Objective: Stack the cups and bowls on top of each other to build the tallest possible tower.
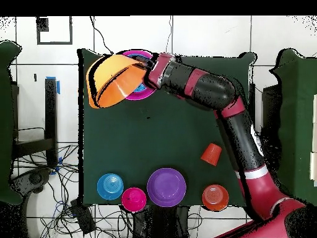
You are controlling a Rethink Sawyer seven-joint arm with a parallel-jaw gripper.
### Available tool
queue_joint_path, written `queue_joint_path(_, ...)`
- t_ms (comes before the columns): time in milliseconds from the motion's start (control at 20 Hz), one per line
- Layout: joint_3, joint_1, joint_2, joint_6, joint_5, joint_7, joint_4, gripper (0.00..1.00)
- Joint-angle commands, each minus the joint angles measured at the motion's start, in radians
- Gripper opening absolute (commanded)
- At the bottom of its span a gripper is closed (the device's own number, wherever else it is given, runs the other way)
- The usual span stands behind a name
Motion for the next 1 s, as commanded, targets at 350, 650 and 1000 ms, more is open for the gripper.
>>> queue_joint_path(350, -0.084, 0.080, 0.087, 0.155, 0.069, -0.432, -0.188, 0.00)
queue_joint_path(650, -0.051, 0.084, 0.151, 0.135, 0.103, -0.522, -0.190, 0.00)
queue_joint_path(1000, -0.018, 0.091, 0.212, 0.155, 0.157, -0.620, -0.205, 0.00)
